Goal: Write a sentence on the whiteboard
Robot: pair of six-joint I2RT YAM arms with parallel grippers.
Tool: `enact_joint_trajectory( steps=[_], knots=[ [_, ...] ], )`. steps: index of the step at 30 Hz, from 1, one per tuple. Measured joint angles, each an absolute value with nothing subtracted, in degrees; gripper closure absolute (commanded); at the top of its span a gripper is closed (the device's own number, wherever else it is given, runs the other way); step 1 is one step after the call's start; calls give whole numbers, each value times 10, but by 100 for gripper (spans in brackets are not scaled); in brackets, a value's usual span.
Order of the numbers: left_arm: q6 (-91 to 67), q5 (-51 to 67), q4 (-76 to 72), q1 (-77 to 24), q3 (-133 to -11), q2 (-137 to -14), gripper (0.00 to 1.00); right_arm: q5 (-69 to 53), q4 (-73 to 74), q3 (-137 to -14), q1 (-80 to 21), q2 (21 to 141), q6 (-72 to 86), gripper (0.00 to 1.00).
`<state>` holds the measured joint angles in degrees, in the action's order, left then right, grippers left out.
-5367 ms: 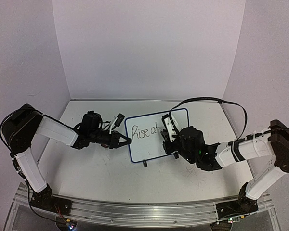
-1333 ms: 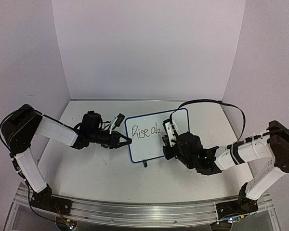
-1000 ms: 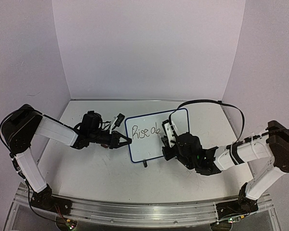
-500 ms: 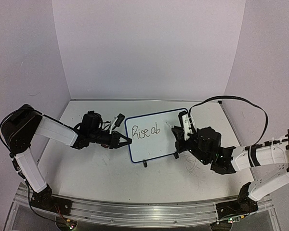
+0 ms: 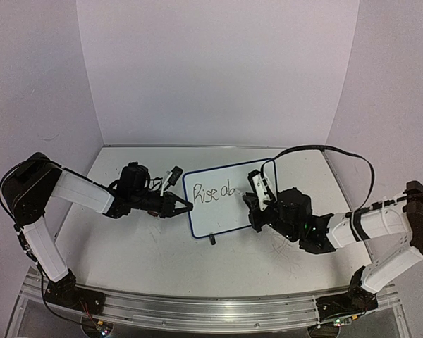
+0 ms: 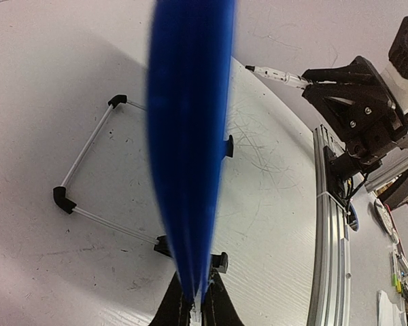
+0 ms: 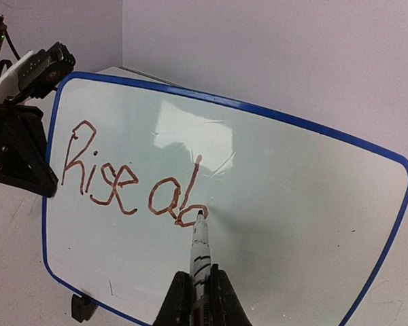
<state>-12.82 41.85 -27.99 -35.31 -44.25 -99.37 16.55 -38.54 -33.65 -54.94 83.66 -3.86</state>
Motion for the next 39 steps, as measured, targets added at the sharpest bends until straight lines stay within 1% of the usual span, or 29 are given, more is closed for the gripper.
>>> enact_joint_trajectory(
  steps=[14,39],
  knots=[
    [-128,419,-280,-353,-442,-994,100,196,-385,-352,-549,858,-35,100],
    [-128,418,-280,-353,-442,-994,100,200,-376,-360,-550,869,-26,100]
  ],
)
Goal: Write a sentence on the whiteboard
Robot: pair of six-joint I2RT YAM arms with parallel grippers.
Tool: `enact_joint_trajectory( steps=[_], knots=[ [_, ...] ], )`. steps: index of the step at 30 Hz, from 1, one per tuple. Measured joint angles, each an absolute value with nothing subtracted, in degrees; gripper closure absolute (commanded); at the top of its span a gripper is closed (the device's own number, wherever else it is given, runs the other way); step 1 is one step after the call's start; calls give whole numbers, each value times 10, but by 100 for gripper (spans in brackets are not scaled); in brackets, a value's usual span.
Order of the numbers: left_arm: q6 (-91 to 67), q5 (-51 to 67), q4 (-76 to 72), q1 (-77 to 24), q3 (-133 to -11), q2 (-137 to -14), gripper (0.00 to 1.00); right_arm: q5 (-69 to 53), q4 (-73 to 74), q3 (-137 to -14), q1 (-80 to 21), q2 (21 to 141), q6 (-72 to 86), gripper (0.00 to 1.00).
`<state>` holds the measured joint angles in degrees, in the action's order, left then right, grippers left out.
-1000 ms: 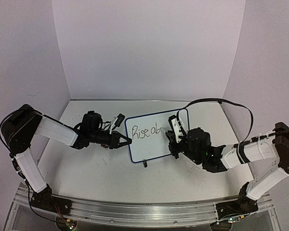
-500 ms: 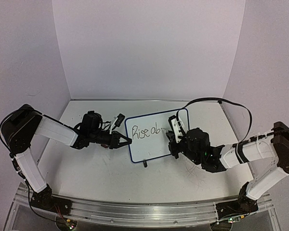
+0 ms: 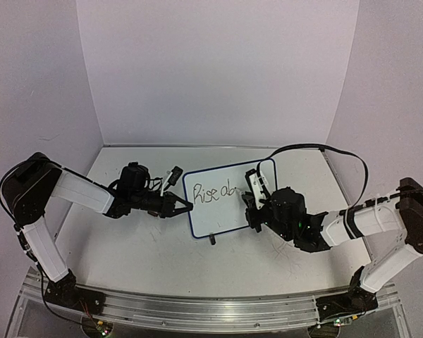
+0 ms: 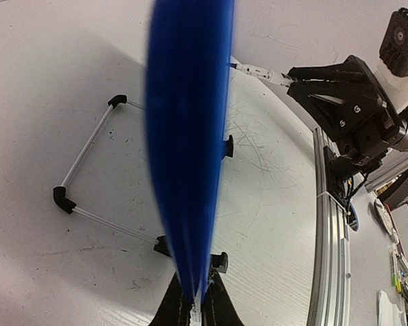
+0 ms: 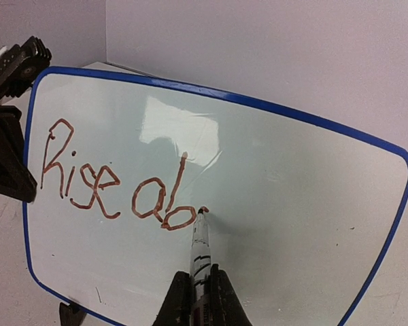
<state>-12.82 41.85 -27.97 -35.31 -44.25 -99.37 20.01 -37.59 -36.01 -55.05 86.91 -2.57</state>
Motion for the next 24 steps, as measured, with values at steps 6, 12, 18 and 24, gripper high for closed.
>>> enact_joint_trajectory(
  steps=[6,12,18,24],
  knots=[
    [-128,418,-280,-353,-442,-994,100,200,-368,-360,-553,869,-21,100],
    [-128,418,-280,-353,-442,-994,100,200,-359,-360,-556,869,-15,100],
    [-128,418,-279,-353,-442,-994,100,202,-353,-359,-557,866,-13,100],
    [-128,418,-279,-353,-442,-994,100,209,-347,-353,-557,860,-12,100]
  ],
)
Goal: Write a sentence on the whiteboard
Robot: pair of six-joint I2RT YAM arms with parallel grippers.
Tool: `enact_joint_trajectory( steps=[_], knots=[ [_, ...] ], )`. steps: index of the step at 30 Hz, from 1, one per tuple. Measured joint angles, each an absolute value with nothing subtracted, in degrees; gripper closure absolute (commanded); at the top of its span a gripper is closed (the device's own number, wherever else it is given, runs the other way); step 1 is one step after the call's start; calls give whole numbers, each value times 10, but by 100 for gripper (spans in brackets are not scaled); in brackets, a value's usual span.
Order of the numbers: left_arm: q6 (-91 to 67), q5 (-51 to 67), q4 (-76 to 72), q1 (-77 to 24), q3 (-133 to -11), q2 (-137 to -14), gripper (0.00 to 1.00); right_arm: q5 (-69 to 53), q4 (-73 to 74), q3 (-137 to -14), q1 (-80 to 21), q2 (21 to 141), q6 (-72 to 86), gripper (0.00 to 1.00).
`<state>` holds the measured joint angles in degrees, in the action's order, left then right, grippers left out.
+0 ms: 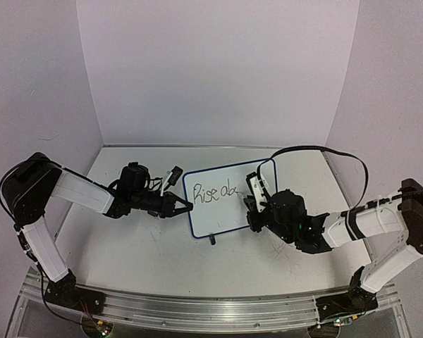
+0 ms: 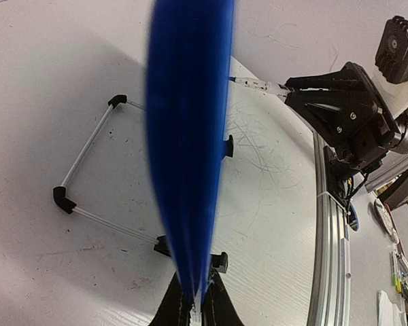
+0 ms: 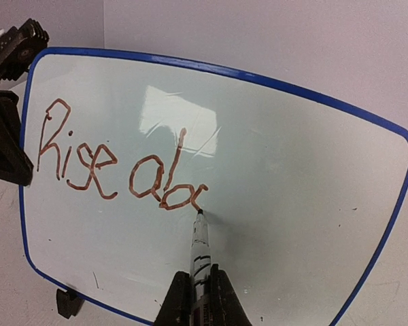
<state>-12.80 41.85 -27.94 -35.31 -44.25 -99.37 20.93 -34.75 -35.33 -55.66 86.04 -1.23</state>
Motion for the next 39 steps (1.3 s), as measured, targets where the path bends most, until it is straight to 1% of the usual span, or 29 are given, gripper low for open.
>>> enact_joint_trajectory(
  steps=[20,39],
  knots=[
    [-126,418,-279,-353,-442,-994,100,244,-365,-350,-557,861,2,100],
    [-126,418,-279,-353,-442,-994,100,234,-389,-364,-557,881,2,100]
  ],
)
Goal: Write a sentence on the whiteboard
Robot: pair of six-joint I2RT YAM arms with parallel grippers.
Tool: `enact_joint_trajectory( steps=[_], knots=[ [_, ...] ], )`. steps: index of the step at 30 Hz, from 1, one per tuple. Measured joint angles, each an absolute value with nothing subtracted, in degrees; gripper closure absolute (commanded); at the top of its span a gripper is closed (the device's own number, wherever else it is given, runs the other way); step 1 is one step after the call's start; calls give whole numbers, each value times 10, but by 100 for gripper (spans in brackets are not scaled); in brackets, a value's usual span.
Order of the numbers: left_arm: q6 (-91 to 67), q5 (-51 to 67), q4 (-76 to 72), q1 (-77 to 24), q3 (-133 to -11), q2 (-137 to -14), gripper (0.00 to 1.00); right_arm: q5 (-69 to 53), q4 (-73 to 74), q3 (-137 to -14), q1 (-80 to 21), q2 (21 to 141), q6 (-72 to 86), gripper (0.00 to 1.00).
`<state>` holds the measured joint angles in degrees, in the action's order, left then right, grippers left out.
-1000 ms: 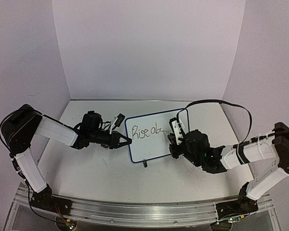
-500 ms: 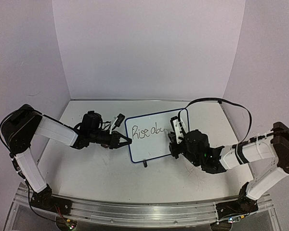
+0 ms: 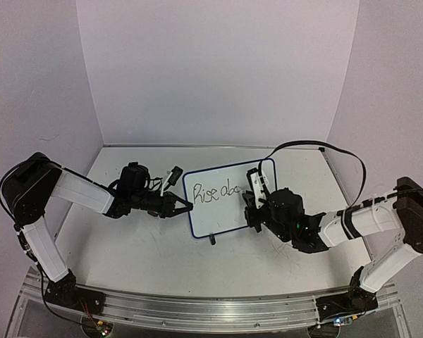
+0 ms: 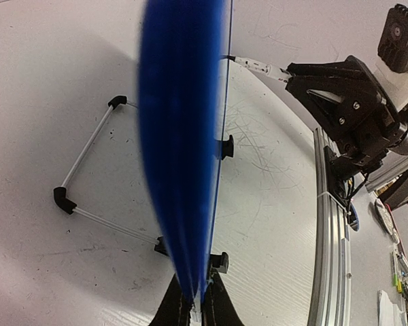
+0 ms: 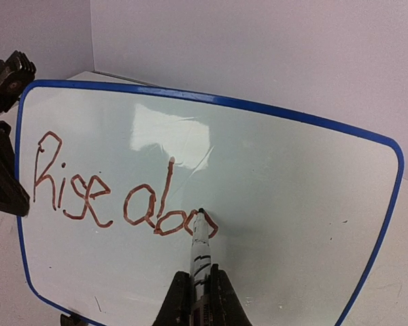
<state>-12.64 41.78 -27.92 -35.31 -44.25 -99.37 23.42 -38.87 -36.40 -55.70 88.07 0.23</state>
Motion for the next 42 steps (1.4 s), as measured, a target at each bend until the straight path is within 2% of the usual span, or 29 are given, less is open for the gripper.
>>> enact_joint_trajectory(
  steps=[8,16,42],
  knots=[
    [-124,418,-279,-353,-442,-993,100,214,-391,-360,-560,875,-5,100],
    [-122,418,-276,-354,-442,-993,100,220,-404,-303,-546,783,-18,100],
    [-122,418,-271,-354,-445,-993,100,185,-397,-336,-530,843,-29,100]
  ],
)
